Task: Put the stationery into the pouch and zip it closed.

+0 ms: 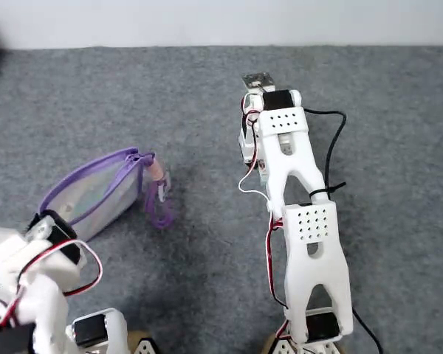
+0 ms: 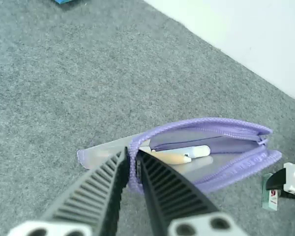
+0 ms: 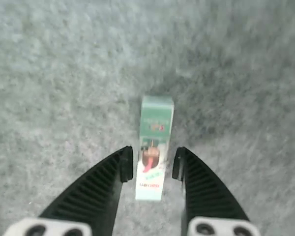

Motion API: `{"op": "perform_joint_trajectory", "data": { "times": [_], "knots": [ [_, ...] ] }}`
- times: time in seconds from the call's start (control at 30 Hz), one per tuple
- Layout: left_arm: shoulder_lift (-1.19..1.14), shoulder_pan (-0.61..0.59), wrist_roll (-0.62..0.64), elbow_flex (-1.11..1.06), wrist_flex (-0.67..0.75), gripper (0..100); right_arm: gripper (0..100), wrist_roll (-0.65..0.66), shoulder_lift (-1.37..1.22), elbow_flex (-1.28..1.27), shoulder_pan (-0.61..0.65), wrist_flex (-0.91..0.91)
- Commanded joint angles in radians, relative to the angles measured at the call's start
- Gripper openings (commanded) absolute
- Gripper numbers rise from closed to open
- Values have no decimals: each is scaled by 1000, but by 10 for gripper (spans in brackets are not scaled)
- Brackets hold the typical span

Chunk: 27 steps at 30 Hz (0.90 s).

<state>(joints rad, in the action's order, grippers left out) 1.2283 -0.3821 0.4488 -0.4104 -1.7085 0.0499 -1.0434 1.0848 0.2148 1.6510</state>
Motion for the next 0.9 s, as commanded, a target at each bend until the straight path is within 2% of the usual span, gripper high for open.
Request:
{"op": "perform_joint_trajectory", "data": {
  "times": [0.0,0.2,0.37,0.5,0.57,0.6,0.73,0.87],
  "knots": [
    [28,0,5,-24,6,14,147,49,82,40,-4,-54],
    [44,0,5,-35,6,14,147,86,19,46,-8,-59],
    [37,0,5,-35,6,14,137,91,-22,46,-16,-153],
    [37,0,5,-35,6,14,0,153,-15,49,-8,-157],
    [37,0,5,-36,6,14,24,157,12,72,-8,-108],
    [35,0,5,-36,8,14,6,157,25,89,-8,-74],
    [35,0,6,-62,80,14,8,155,84,196,-1,131],
    [35,23,6,-116,127,14,8,155,177,235,-10,147]
  ]
}}
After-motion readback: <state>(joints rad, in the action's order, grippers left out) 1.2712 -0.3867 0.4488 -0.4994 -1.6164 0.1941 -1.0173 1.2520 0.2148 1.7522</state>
